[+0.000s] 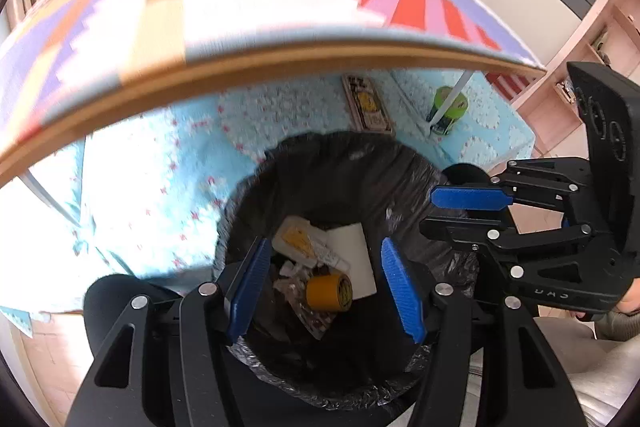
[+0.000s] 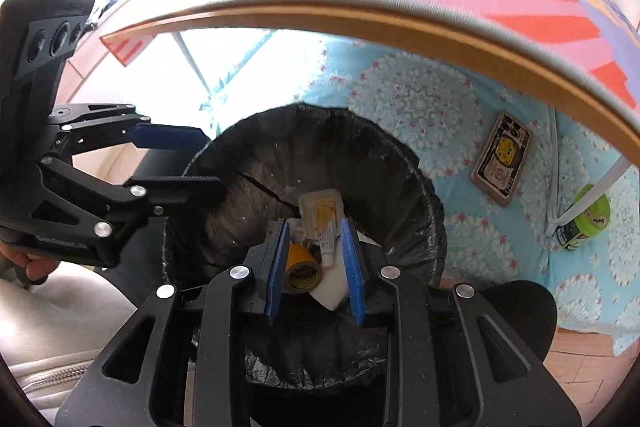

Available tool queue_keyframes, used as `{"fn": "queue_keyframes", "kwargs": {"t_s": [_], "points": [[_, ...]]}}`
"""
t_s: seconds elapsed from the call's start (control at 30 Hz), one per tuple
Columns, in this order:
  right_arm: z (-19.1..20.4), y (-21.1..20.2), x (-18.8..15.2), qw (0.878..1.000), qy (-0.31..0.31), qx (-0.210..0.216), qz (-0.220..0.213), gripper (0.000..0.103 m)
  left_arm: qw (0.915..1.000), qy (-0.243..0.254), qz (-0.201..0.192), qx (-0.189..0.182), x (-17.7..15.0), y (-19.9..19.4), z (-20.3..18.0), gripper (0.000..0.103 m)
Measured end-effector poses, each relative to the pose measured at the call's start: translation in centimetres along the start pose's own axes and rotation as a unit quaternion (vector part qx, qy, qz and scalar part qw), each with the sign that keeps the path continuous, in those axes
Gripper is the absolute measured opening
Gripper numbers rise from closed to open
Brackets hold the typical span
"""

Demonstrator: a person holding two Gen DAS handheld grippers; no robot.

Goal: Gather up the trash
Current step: 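Open both grippers to drop the box and toothpaste into the bin, then move both grippers back over the bed toward the pink toy and card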

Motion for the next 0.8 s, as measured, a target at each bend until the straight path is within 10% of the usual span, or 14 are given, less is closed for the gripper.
{"fn": "queue_keyframes", "kwargs": {"t_s": [0.8], "points": [[0.4, -7.3, 8.7, 0.994, -0.042, -0.001, -0.105, 0.027, 0.9880, 0.050, -0.141, 0.036, 10.6, -9.7, 1.3, 0.056]]}}
Point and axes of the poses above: each gripper's, at about its wrist camera, not at the fingertips, and y roughly the way its jaws point, z to its left, x to its top, the point moved 8 cm from there along y, roughly the way its jaws point, and after that the axes turned 1 degree about x, right-handed, at the moved point
